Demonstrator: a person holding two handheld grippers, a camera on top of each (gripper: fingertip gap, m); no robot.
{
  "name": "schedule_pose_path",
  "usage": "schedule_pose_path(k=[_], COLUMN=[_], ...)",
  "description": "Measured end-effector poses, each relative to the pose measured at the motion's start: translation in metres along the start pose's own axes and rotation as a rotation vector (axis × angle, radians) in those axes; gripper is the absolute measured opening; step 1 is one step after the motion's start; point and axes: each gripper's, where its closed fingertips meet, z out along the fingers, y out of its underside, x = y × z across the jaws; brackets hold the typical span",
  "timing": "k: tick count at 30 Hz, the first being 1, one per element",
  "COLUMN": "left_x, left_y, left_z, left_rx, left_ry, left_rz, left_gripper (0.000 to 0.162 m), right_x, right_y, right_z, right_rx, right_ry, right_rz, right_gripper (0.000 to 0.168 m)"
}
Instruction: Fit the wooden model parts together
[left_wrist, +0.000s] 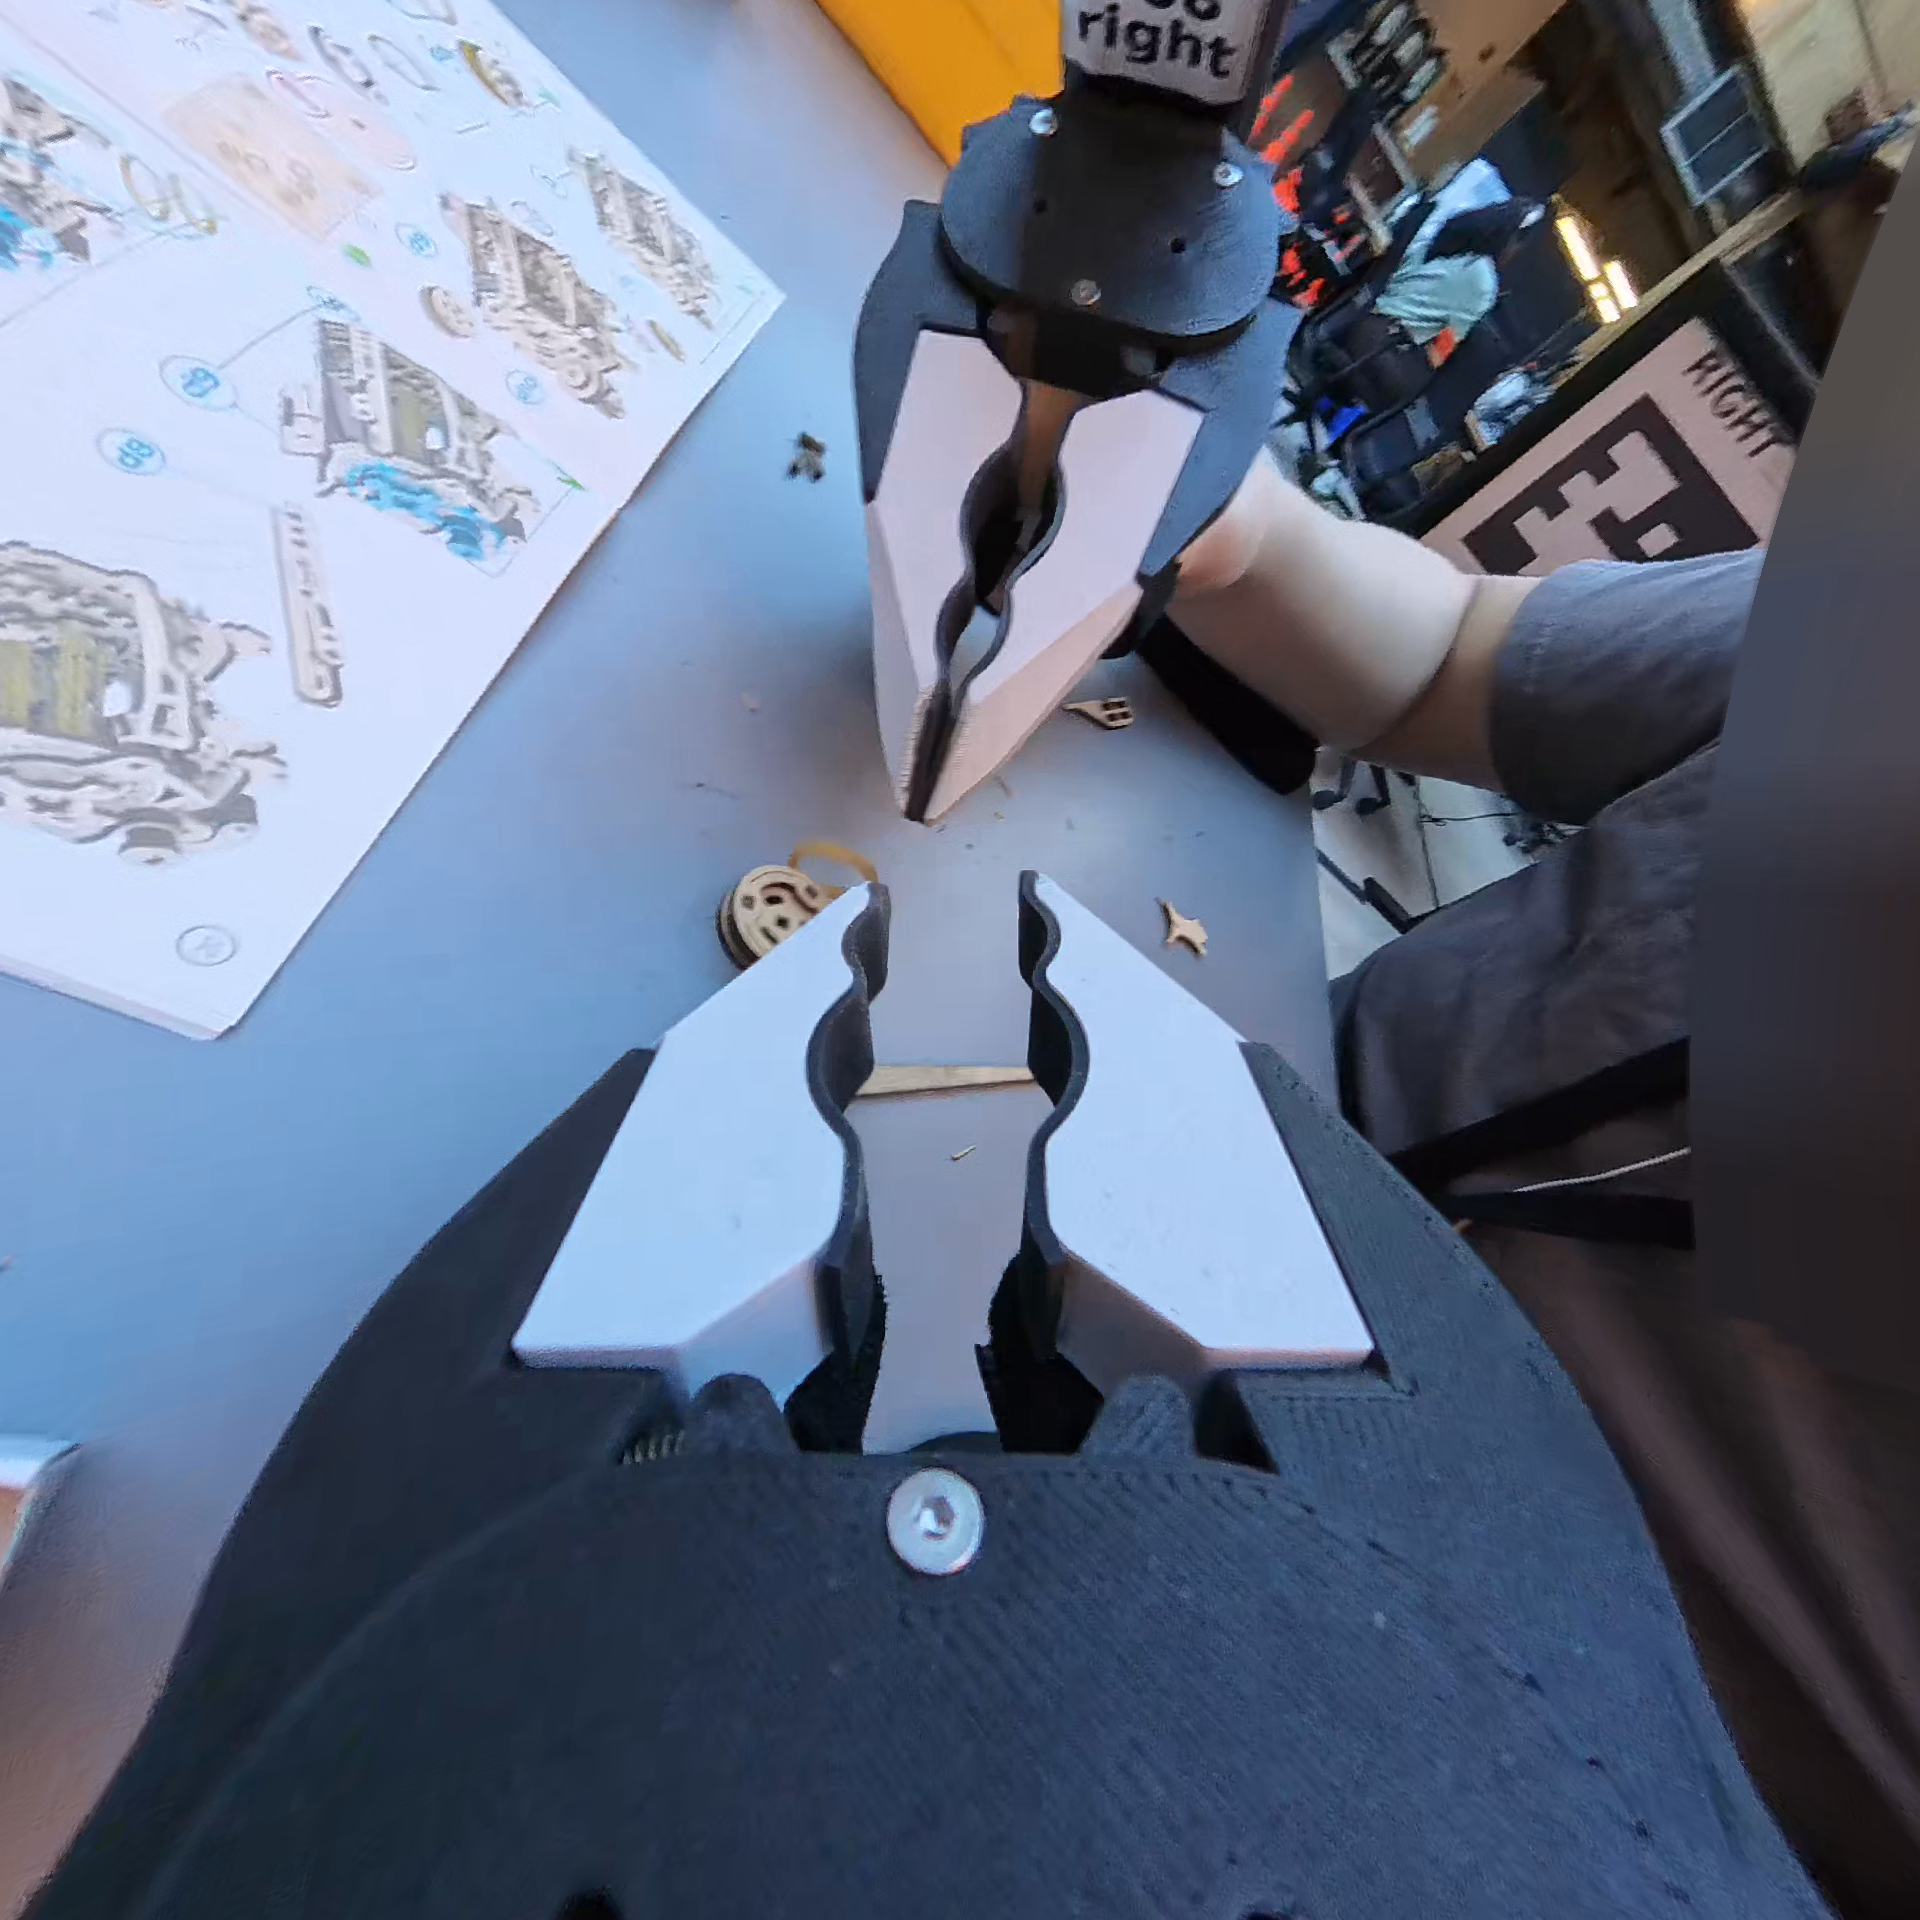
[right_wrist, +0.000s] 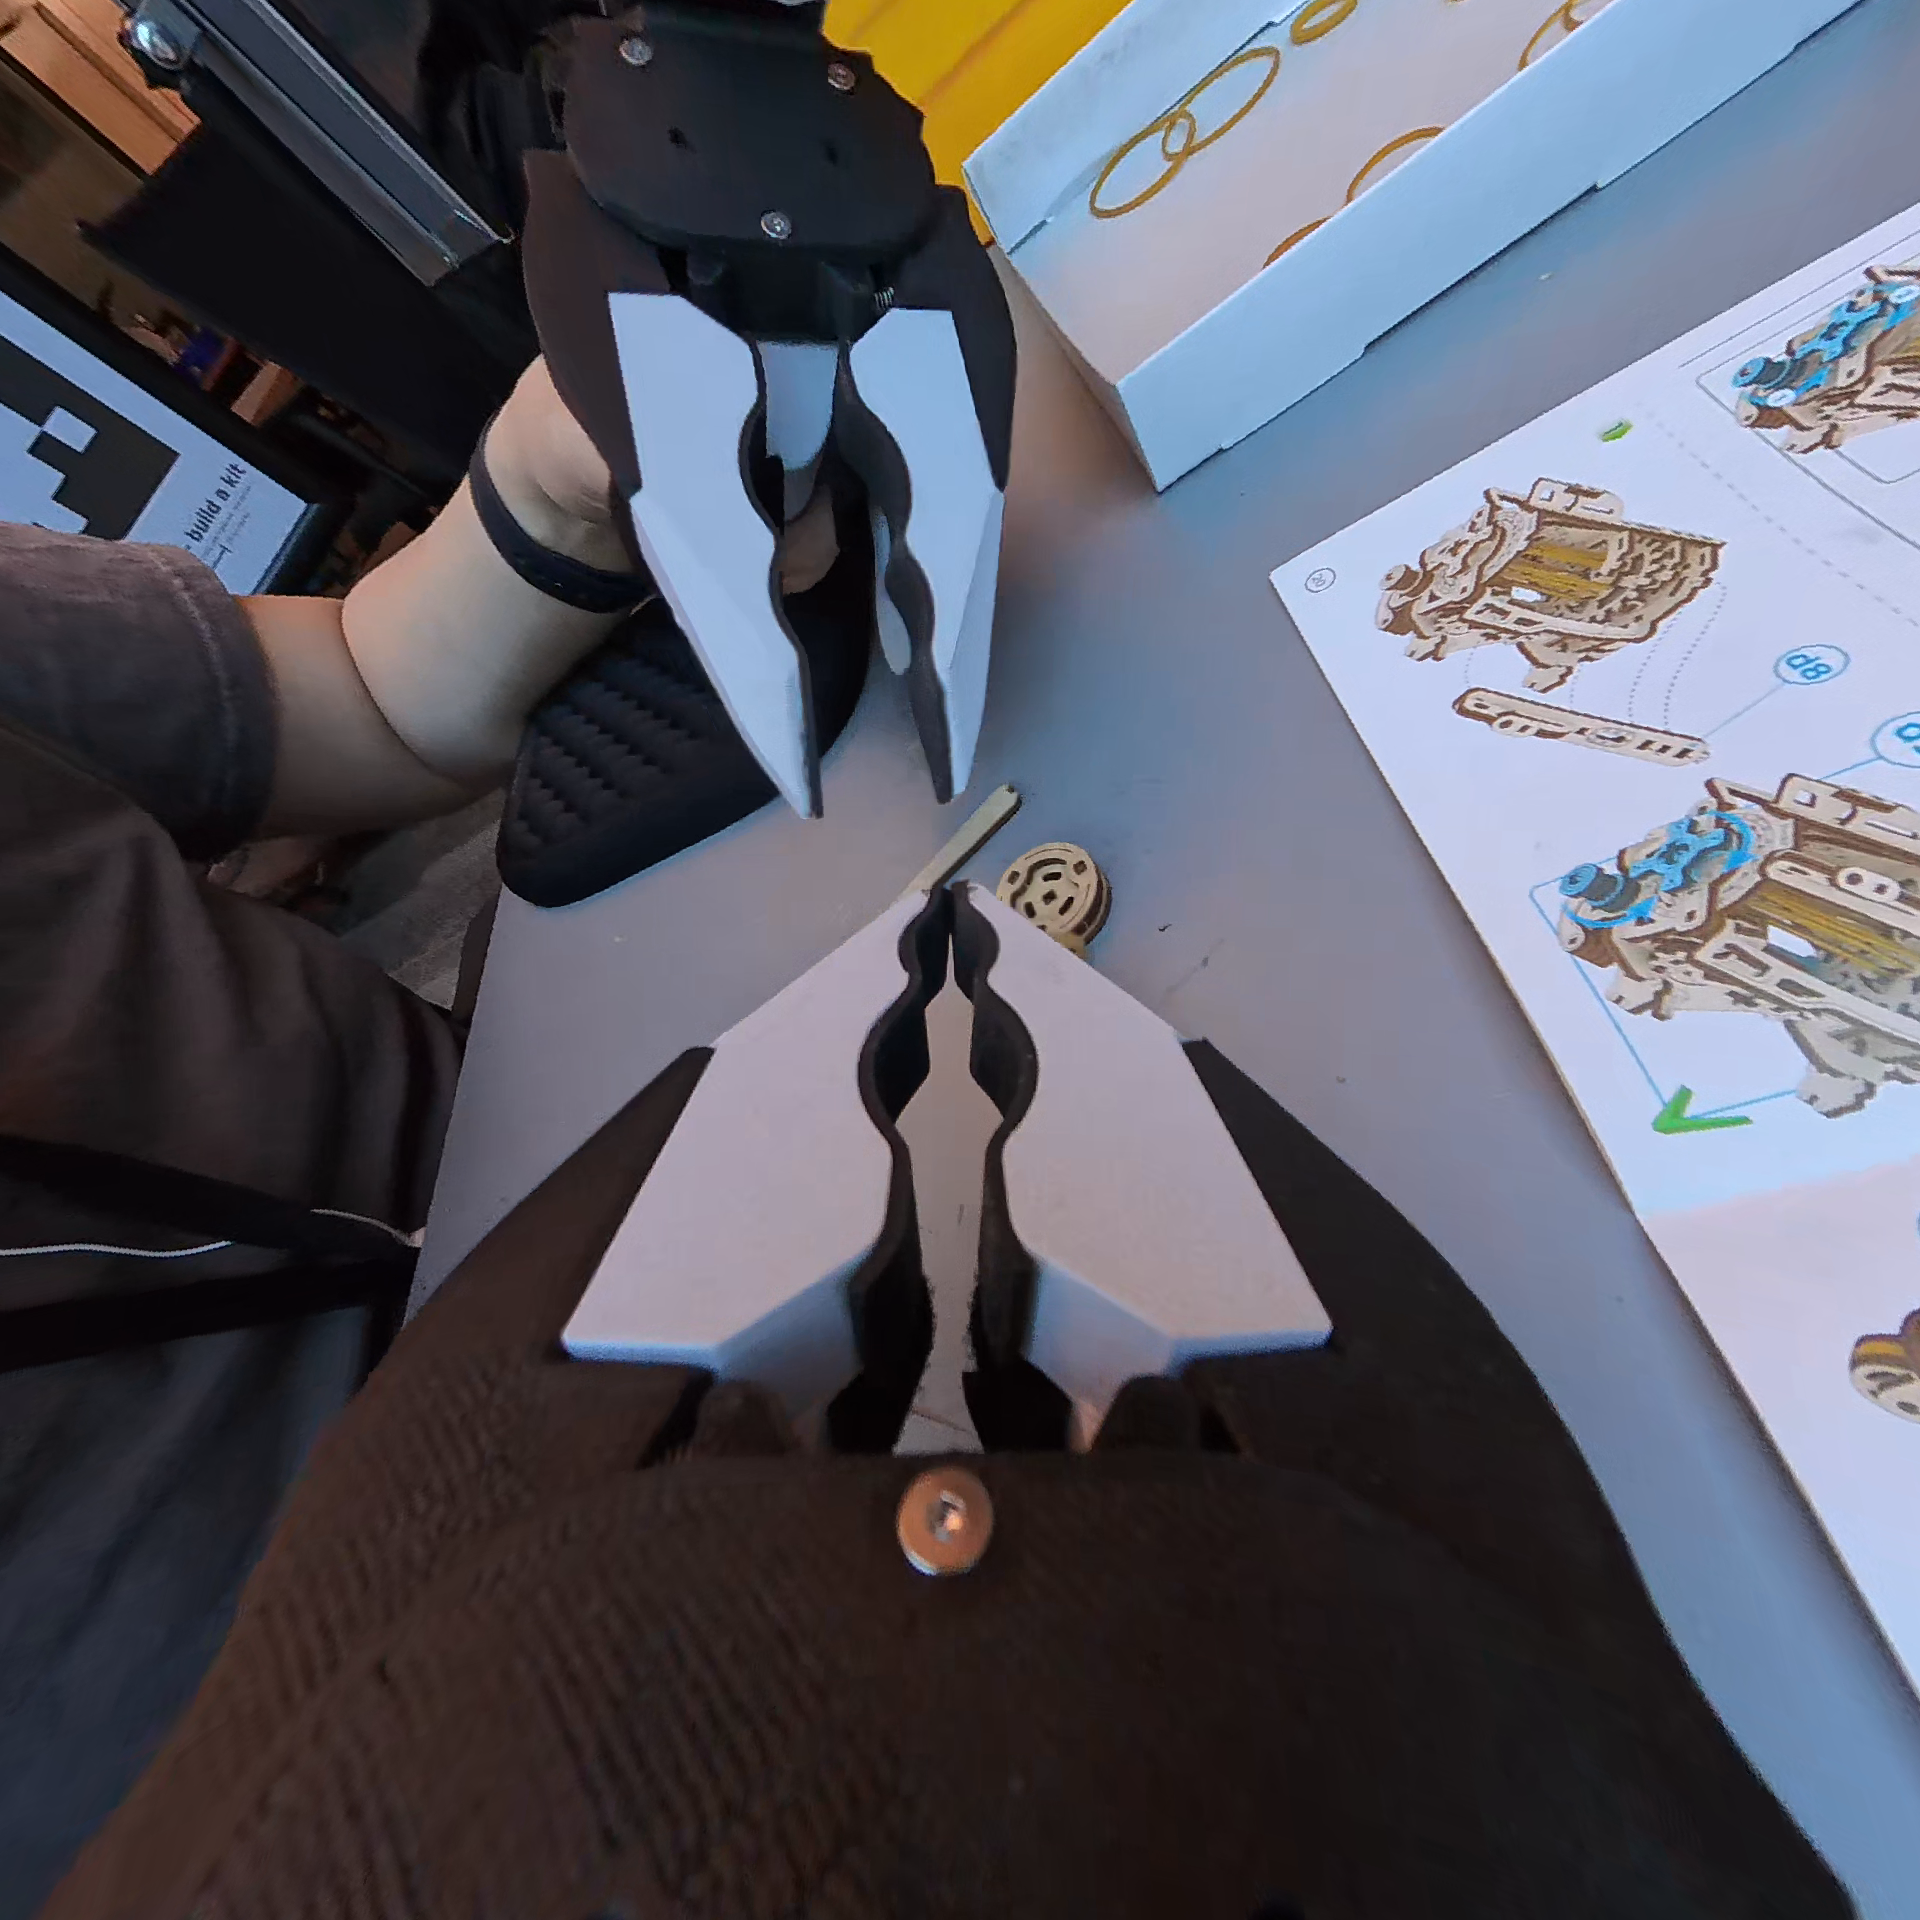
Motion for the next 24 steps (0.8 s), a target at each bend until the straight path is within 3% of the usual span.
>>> schedule_pose_path(k=[7,9,12,15,20,24], left_x=[-0.012,-0.014,-0.016,-0.017,-0.02,-0.022], left_y=[0.006,0.006,0.005,0.006,0.008,0.009], left_z=[-0.002,-0.003,-0.005,-0.007,-0.007,-0.008], left_rx=[-0.021,-0.019,-0.014,-0.02,-0.038,-0.043], left_ry=[-0.099,-0.118,-0.137,-0.146,-0.18,-0.204], left_rz=[0.028,0.038,0.064,0.076,0.103,0.124], left_gripper=[0.016,0.015,0.013,0.012,0.012,0.012], right_x=[0.017,0.022,0.036,0.044,0.017,0.029], right_y=[0.013,0.02,0.026,0.006,0.008,0.018], right_z=[-0.004,-0.007,-0.011,-0.015,0.003,0.002], right_rx=[-0.064,-0.103,-0.158,-0.13,-0.18,-0.204], right_ry=[0.127,0.167,0.287,0.367,0.133,0.272], right_rz=[-0.064,-0.096,-0.26,-0.471,-0.447,-0.614], right_gripper=[0.0,0.008,0.01,0.011,0.019,0.014])
